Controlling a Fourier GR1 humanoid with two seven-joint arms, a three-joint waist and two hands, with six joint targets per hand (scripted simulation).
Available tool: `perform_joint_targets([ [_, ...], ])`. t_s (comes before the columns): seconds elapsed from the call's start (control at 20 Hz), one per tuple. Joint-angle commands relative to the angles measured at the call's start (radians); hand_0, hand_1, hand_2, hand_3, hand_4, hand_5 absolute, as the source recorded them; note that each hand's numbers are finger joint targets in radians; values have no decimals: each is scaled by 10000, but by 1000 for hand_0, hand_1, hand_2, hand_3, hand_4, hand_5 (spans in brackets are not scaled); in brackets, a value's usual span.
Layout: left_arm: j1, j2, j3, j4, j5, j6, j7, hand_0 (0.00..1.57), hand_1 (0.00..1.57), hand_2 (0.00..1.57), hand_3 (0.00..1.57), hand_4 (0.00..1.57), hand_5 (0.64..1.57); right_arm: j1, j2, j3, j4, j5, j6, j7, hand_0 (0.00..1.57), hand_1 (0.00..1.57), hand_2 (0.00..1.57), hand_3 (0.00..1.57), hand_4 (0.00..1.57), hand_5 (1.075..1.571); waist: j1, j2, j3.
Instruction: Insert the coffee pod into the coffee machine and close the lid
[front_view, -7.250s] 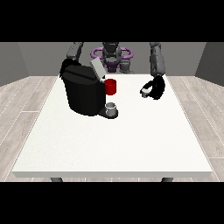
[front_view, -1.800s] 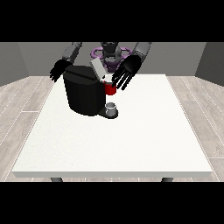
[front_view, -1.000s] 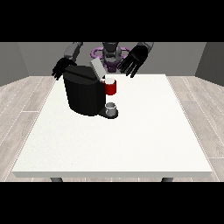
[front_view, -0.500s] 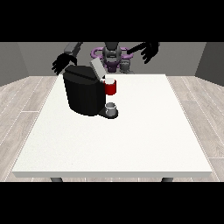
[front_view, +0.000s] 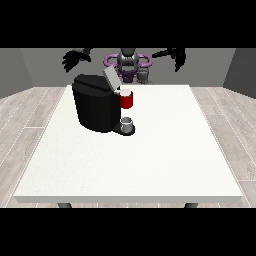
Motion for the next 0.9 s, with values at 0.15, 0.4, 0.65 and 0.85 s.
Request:
perform_joint_targets([
  [0.15, 1212, -401, 224, -321, 665, -73, -264, 0, 0, 0, 0, 0, 1571, -1096, -287, 564, -1399, 62, 347, 1238, 0, 0, 0, 0, 0, 1571, 279, -298, -3],
  [0.4, 1549, -733, 26, -1104, 1267, -741, 289, 0, 0, 0, 0, 27, 1571, -1312, -607, 293, -1107, -186, 862, 906, 0, 0, 0, 0, 0, 1571, 1243, -183, 8],
  [0.65, 2139, -1083, -545, -2275, 1554, -569, 380, 0, 0, 0, 0, 204, 1571, -1676, -529, 905, -1164, 274, 1088, 1086, 0, 0, 0, 0, 0, 1571, 1317, 105, 6],
  [0.85, 2291, -806, -555, -3148, 1893, -524, 747, 0, 0, 0, 0, 0, 1571, -2130, -518, 1036, -1079, 422, 1314, 825, 0, 0, 0, 0, 215, 1571, 1337, 685, 7],
])
